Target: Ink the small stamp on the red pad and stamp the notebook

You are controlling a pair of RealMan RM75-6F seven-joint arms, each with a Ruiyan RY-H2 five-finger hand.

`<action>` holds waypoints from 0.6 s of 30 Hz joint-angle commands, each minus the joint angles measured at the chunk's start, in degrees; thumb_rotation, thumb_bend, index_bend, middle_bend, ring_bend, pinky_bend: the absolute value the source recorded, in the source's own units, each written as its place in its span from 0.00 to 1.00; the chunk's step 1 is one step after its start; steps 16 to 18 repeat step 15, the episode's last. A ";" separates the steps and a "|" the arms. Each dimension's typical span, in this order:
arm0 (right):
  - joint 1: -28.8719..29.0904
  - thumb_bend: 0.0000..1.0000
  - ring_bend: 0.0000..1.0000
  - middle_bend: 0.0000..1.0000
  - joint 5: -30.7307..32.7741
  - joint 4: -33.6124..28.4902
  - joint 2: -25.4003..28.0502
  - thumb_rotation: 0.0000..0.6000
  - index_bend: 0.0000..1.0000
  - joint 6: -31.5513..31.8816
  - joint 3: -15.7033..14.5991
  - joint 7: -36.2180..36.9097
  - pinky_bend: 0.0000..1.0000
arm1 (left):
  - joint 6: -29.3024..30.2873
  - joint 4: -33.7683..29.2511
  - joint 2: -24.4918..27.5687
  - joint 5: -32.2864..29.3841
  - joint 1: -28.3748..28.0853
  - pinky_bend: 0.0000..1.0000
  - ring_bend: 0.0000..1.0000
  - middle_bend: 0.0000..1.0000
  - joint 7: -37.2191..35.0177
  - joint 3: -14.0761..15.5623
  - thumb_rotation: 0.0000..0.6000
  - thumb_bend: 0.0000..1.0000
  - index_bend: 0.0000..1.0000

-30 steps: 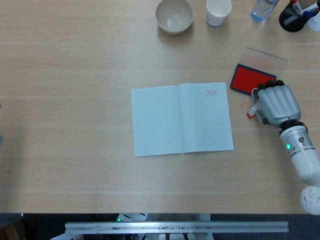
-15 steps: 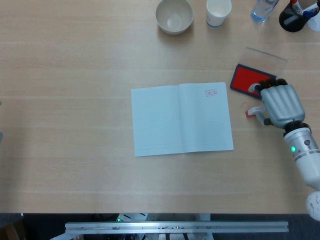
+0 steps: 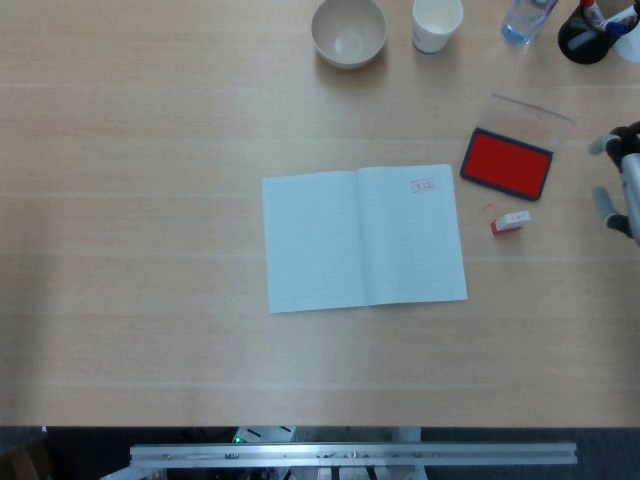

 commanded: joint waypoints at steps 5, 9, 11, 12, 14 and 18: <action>-6.34 0.32 0.23 0.37 -3.84 -4.65 6.53 1.00 0.38 6.89 -0.87 3.20 0.24 | 1.34 -2.04 0.54 -0.29 0.59 0.20 0.21 0.24 1.26 -0.34 1.00 0.26 0.24; -8.78 0.32 0.23 0.37 -4.81 -5.95 8.95 1.00 0.38 8.80 -1.35 4.31 0.24 | 1.38 -2.72 0.82 -0.31 0.73 0.20 0.21 0.24 1.46 -0.23 1.00 0.26 0.24; -9.63 0.32 0.23 0.37 -5.06 -6.37 9.67 1.00 0.38 9.18 -1.44 4.91 0.24 | 1.34 -2.86 0.86 -0.32 0.72 0.20 0.21 0.24 1.65 -0.23 1.00 0.26 0.24; -10.03 0.32 0.23 0.37 -5.02 -6.58 10.07 1.00 0.38 9.15 -1.43 5.20 0.24 | 1.35 -2.96 0.86 -0.32 0.74 0.20 0.21 0.24 1.71 -0.22 1.00 0.26 0.24; -10.38 0.32 0.23 0.37 -5.08 -6.67 10.48 1.00 0.38 8.78 -1.44 5.40 0.24 | 1.34 -3.09 0.88 -0.32 0.75 0.20 0.21 0.24 1.80 -0.20 1.00 0.26 0.24; -10.50 0.32 0.23 0.37 -5.17 -6.73 10.63 1.00 0.38 8.42 -1.42 5.53 0.24 | 1.28 -3.11 0.88 -0.33 0.74 0.20 0.21 0.24 1.85 -0.18 1.00 0.26 0.24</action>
